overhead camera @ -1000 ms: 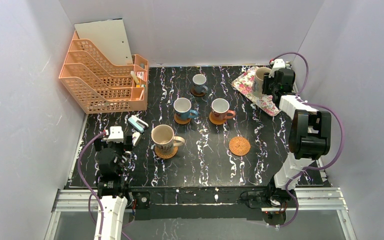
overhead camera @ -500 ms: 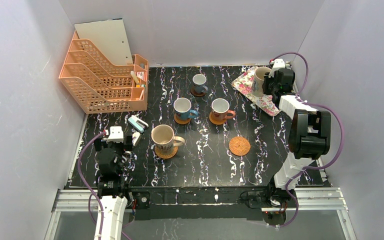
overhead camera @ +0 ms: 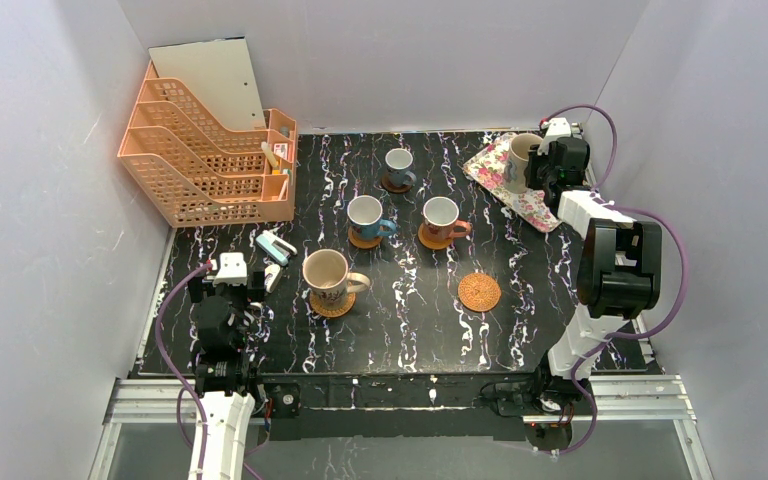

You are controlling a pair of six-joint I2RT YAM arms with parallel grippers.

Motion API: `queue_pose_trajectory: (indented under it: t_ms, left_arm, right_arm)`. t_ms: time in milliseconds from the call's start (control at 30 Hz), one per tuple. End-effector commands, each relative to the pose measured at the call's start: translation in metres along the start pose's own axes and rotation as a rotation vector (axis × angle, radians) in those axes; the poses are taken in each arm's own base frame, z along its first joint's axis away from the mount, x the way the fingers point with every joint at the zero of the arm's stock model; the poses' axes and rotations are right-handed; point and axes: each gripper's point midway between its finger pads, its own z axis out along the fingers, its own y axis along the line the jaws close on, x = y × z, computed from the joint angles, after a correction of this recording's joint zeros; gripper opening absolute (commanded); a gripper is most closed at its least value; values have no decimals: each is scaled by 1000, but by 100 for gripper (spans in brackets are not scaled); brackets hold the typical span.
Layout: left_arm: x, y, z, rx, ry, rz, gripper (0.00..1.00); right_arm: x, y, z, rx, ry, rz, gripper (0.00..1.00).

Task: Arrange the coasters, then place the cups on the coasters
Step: Pick up the cup from the tray.

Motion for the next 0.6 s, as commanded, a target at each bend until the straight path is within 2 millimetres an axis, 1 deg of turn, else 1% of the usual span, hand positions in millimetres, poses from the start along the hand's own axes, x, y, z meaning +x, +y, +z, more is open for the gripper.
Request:
queue_pose_trajectory:
  t_ms: [0, 133, 433, 500, 567]
  left_arm:
    - [0, 3, 0, -15, -5, -3, 96]
    - [-1, 3, 0, -16, -7, -5, 96]
    - [0, 3, 0, -18, -5, -4, 96]
    - [-1, 3, 0, -18, -7, -5, 96]
    - [-1, 3, 0, -17, -8, -5, 96]
  right_arm:
    - [-13, -6, 0, 27, -28, 28, 1]
    - [-20, -8, -8, 50, -90, 24, 1]
    - [-57, -9, -40, 70, -274, 30, 1]
    - [-62, -8, -46, 70, -301, 25, 1]
    - [-65, -14, -50, 103, -313, 28, 1]
